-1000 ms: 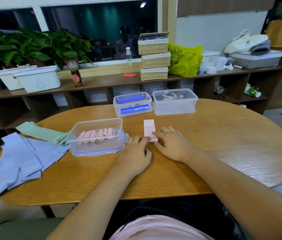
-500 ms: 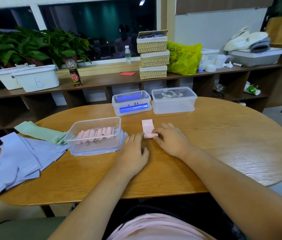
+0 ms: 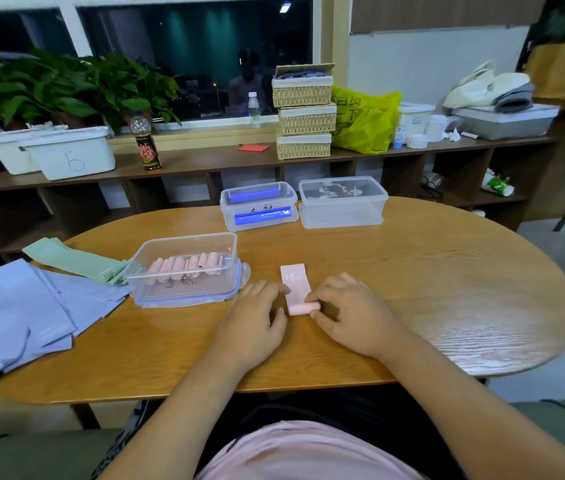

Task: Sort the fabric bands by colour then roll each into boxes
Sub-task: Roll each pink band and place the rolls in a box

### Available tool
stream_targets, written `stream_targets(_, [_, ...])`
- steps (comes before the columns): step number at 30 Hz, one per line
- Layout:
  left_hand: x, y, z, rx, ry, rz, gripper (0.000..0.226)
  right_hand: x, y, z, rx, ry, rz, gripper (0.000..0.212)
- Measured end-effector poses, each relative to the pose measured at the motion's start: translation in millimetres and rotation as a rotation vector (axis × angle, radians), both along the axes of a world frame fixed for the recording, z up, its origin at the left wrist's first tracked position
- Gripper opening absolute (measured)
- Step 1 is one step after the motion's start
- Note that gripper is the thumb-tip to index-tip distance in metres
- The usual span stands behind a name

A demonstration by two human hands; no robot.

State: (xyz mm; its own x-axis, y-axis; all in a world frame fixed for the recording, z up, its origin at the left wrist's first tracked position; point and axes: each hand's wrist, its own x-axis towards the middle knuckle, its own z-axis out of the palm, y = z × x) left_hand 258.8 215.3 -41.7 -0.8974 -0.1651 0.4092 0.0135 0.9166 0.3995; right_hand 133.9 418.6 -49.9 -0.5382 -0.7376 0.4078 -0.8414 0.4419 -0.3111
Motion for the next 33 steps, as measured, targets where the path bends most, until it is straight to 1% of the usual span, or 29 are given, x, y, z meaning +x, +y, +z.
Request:
stream_targets(4, [2, 2, 0, -0.020, -0.003, -0.144, 0.030, -1, -2, 0, 0.021, -0.008, 0.003, 0.028])
stream_targets(6, [1, 3, -2, -0.065, -0.016, -0.140, 0.030, 0, -2, 1, 0.037, -0.010, -0.006, 0.032])
stream_targets(9, [-1, 3, -2, -0.068, -0.041, -0.088, 0.036, 1, -2, 4, 0.021, -0.010, -0.040, 0.042])
stream_targets(10, [-2, 2, -2, -0.067, -0.053, -0.074, 0.038, 1, -2, 5, -0.006, -0.009, -0.043, 0.040])
stream_targets(13, [-4, 3, -2, -0.091, -0.098, -0.044, 0.046, 1, 0, 6, -0.055, 0.002, -0.032, 0.023])
stream_targets(16, [-6, 3, -2, -0.105, -0.135, -0.027, 0.053, 2, 0, 6, -0.031, 0.022, -0.015, 0.023])
stream_targets(19, [-8, 2, -3, -0.115, -0.149, -0.017, 0.055, 1, -1, 5, -0.028, 0.034, -0.016, 0.026])
stream_targets(25, [-11, 1, -5, -0.121, -0.152, -0.015, 0.059, 1, -2, 4, 0.064, 0.056, -0.014, 0.037])
stream_targets(29, [-7, 2, -4, -0.072, -0.084, -0.016, 0.058, 0, -2, 4, 0.118, 0.026, -0.031, 0.045])
stream_targets(31, [-7, 3, -4, -0.103, -0.055, -0.038, 0.056, -2, -5, 5, 0.159, -0.001, -0.030, 0.052])
stream_targets(33, [-9, 3, -4, -0.159, -0.078, -0.057, 0.058, -5, -9, 6, 0.219, -0.052, -0.033, 0.058])
